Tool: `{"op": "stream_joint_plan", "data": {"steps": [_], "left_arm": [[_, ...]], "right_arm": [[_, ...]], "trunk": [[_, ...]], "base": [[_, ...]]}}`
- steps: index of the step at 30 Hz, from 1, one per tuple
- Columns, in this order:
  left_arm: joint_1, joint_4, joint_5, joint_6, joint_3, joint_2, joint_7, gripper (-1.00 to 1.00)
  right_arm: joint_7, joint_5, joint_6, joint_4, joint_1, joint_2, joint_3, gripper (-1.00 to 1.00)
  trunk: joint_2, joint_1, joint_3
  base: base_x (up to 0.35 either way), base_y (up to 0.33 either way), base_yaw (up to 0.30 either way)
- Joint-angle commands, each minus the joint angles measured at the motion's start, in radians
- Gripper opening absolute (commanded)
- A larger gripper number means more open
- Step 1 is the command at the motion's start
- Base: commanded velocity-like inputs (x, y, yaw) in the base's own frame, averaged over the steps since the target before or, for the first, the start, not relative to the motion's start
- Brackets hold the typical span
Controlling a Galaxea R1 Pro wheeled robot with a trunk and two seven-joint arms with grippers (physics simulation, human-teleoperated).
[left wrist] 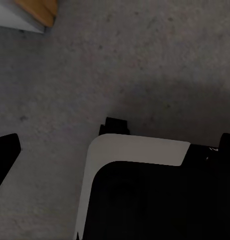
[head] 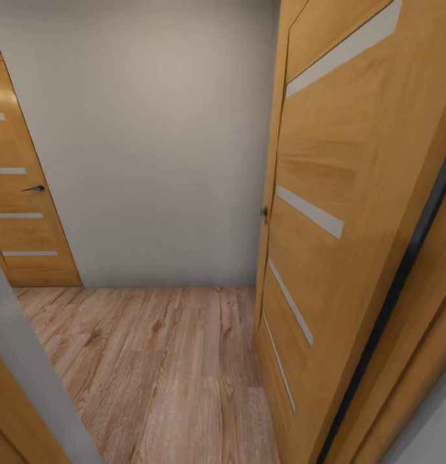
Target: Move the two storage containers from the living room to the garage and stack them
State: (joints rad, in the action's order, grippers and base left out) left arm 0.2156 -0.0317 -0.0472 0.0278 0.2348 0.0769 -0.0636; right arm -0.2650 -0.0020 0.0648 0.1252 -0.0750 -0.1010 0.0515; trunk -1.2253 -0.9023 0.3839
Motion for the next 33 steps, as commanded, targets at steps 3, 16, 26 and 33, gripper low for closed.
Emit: {"op": "stream_joint_plan", "data": {"steps": [3,16,26,33], "left_arm": [[0.001,0.001,-0.005,0.003,0.008,0.000,-0.004,1.00],[0.001,0.001,-0.005,0.003,0.008,0.001,-0.004,1.00],[0.001,0.001,-0.005,0.003,0.007,0.001,-0.004,1.00],[0.001,0.001,-0.005,0.003,0.008,0.001,-0.004,1.00]], "right_arm": [[-0.005,-0.001,0.003,-0.001,0.000,0.000,0.005,1.00],[-0.005,-0.001,0.003,-0.001,0.000,0.000,0.005,1.00],[-0.005,0.000,0.003,-0.001,-0.001,0.000,0.005,1.00],[-0.005,0.000,0.003,-0.001,-0.001,0.000,0.005,1.00]], "trunk": [[-0.001,0.000,0.001],[-0.001,0.000,0.001],[-0.001,0.000,0.001],[-0.001,0.000,0.001]], "base": [[0.000,0.105,0.000],[0.000,0.102,0.000],[0.000,0.098,0.000],[0.000,0.038,0.000]]}}
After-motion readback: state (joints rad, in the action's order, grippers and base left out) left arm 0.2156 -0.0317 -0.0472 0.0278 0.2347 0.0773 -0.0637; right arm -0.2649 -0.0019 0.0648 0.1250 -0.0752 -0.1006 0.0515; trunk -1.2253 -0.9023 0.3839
